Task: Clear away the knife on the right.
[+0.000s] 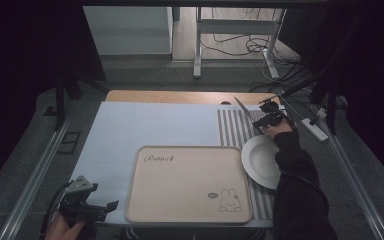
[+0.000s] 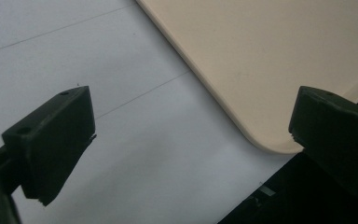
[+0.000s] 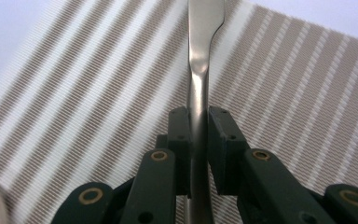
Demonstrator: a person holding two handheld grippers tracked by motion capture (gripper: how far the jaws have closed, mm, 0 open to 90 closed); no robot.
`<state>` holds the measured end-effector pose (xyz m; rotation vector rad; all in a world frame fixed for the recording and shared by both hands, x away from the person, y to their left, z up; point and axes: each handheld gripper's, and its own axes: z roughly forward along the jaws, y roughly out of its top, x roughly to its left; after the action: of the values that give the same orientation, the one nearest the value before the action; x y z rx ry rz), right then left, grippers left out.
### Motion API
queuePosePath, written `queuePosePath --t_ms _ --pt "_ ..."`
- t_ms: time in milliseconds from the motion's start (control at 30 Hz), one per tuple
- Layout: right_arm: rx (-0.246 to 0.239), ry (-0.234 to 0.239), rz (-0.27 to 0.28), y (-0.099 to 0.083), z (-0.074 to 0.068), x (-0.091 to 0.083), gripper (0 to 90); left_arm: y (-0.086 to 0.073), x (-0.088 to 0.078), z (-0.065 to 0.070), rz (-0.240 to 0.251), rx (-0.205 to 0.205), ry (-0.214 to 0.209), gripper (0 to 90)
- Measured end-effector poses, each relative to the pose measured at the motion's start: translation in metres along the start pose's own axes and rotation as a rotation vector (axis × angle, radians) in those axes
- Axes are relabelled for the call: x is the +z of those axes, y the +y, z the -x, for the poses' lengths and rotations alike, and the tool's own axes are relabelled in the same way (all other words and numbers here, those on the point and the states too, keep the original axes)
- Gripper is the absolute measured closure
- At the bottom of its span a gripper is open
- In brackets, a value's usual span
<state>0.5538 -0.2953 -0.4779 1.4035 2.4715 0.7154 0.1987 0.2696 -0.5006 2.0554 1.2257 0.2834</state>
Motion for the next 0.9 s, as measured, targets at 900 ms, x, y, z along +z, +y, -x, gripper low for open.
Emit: queuePosePath --t_ms 900 --pt "-0.140 0.155 0.121 0.024 -0.086 0.000 80.7 0.000 0.000 0.000 -0.002 0.005 0.002 1.4"
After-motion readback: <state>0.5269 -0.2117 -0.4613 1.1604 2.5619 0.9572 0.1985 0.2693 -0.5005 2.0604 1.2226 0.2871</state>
